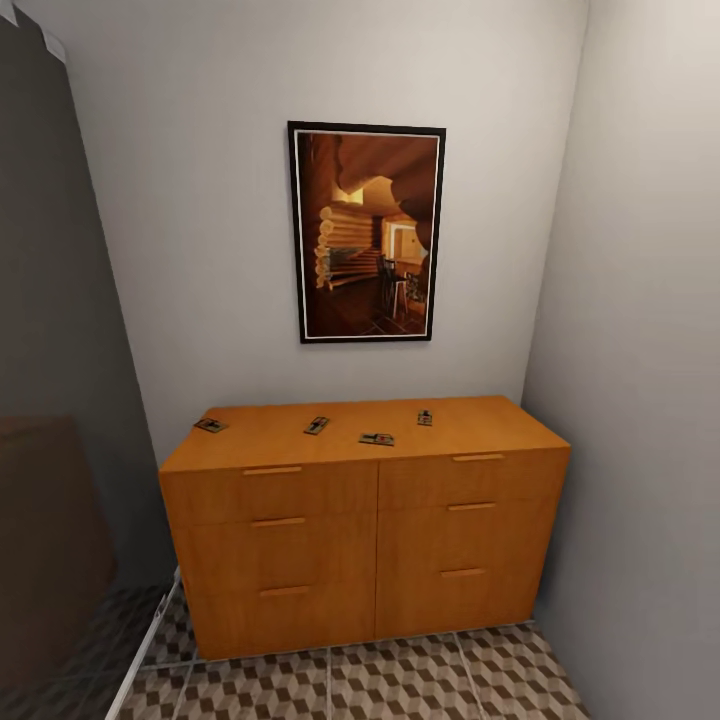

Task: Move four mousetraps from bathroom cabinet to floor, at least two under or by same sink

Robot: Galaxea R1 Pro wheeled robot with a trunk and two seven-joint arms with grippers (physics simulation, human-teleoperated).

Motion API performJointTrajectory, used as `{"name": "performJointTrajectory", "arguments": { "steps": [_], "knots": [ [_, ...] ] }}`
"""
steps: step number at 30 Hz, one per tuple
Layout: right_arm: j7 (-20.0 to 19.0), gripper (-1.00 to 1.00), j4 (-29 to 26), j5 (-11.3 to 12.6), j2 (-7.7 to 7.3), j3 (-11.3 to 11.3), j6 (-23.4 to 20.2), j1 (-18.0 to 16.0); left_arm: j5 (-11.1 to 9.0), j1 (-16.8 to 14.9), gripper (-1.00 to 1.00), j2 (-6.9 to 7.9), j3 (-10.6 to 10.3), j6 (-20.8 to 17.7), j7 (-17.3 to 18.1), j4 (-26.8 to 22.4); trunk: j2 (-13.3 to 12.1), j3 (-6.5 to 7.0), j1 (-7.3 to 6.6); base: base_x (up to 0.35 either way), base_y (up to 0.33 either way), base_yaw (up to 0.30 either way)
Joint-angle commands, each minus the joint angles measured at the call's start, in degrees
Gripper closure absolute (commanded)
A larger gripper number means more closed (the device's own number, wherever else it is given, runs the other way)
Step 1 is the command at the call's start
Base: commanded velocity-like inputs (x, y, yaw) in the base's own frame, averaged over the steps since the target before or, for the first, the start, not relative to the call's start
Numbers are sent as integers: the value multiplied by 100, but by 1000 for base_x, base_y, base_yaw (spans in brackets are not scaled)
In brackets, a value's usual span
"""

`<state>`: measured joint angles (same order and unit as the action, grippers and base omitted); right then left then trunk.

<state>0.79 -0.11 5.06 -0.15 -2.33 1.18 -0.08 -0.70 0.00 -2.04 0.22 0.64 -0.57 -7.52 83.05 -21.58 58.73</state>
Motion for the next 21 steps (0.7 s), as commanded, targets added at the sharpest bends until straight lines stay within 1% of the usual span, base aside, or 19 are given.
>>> {"name": "performJointTrajectory", "arguments": {
  "steps": [1,4,6,9,10,11,14,19,21],
  "knots": [
    [8,-100,-23,26,-11,-19,4,-1,-6,0,-100,-7,2,-6,-9,-64,3,-5,0,0,0,0],
    [29,-100,-181,-37,-41,-21,-30,-1,16,0,-100,-20,0,-47,-11,-369,3,-5,0,0,0,0],
    [48,-100,-413,-63,-53,-18,-86,-2,26,0,-100,-23,-3,-90,-12,-651,3,-5,0,0,0,0],
    [70,-100,-942,-86,-67,-14,-354,-6,35,0,-100,-21,-8,-277,-8,-1194,3,-5,0,0,0,0],
    [70,-100,-942,-86,-67,-14,-354,-6,35,0,-100,-21,-8,-277,-8,-1194,3,-5,0,0,0,0],
    [76,-100,-1151,-91,-72,-14,-513,-7,36,0,-100,-22,-9,-394,-8,-1414,3,-5,0,0,0,0],
    [86,-100,-1856,-102,-92,-15,-1168,-8,38,0,-100,-25,-10,-948,-6,-2142,3,-5,0,0,0,0],
    [104,-100,-3174,-112,-196,-40,-2409,-9,36,0,-100,-25,-12,-2158,17,-3414,3,-5,0,0,0,0],
    [107,-100,-3694,-111,-242,-54,-2829,-9,36,0,-100,-24,-13,-2562,32,-3913,3,-5,0,0,0,0]
  ]
}}
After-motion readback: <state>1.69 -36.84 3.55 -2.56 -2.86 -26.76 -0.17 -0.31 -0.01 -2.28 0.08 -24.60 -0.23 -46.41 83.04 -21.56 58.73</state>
